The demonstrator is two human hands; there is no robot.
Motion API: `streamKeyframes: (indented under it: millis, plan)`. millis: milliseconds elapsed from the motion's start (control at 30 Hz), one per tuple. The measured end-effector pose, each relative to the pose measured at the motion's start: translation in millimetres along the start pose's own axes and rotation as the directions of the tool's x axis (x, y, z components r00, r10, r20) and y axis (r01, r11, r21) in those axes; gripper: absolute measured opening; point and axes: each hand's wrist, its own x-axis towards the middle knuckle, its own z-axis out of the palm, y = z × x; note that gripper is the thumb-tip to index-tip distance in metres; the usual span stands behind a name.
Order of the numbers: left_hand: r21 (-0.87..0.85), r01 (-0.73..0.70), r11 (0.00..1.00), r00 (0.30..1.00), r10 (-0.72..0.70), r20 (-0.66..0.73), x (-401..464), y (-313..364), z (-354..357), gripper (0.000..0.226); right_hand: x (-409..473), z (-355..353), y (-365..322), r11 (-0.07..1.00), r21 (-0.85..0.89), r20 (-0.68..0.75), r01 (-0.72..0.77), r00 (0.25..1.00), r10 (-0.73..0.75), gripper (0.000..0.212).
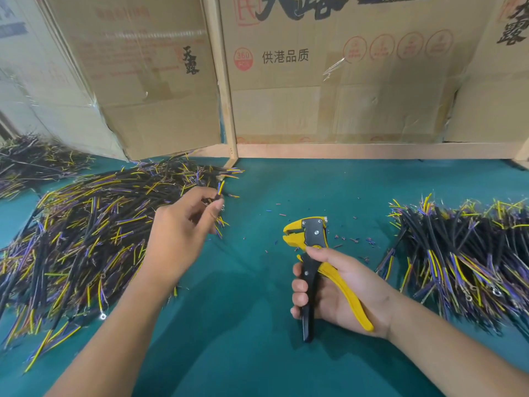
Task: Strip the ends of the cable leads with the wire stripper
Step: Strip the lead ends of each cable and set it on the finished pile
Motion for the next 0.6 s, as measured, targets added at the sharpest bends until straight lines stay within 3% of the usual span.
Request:
streamKeyframes:
  millis: [100,167,233,300,433,600]
  plan:
    - [-0.176,-0.056,0.983,0.989,0.030,-0.144,3,5,-2,0.008,0,0,0,1.000,0.005,-0.007,-0.003,1.000,0.003,0.033]
    - [-0.449,0.000,0.894,0.976,-0.097,-0.194,5,11,2,0.012,0,1,0,1.000,0.002,-0.014,-0.004,1.000,0.004,0.033]
    - [-0.604,0.113,0.789,0.965,-0.232,-0.124,3,15,11,0.021,0,2,-1,1.000,-0.001,-0.020,-0.006,1.000,0.005,0.033]
    - [-0.513,0.149,0.846,0.980,-0.196,-0.038,-2,16,20,0.025,0,2,-1,1.000,-0.004,-0.022,-0.008,1.000,0.008,0.034]
    - [-0.228,0.010,0.974,0.990,0.022,0.138,-13,15,28,0.035,0,1,-1,1.000,-0.001,-0.015,-0.005,1.000,0.005,0.034]
    - [-0.125,0.030,0.992,0.975,-0.001,0.224,-17,17,31,0.041,2,1,0,1.000,0.004,-0.016,0.005,1.000,-0.005,0.034]
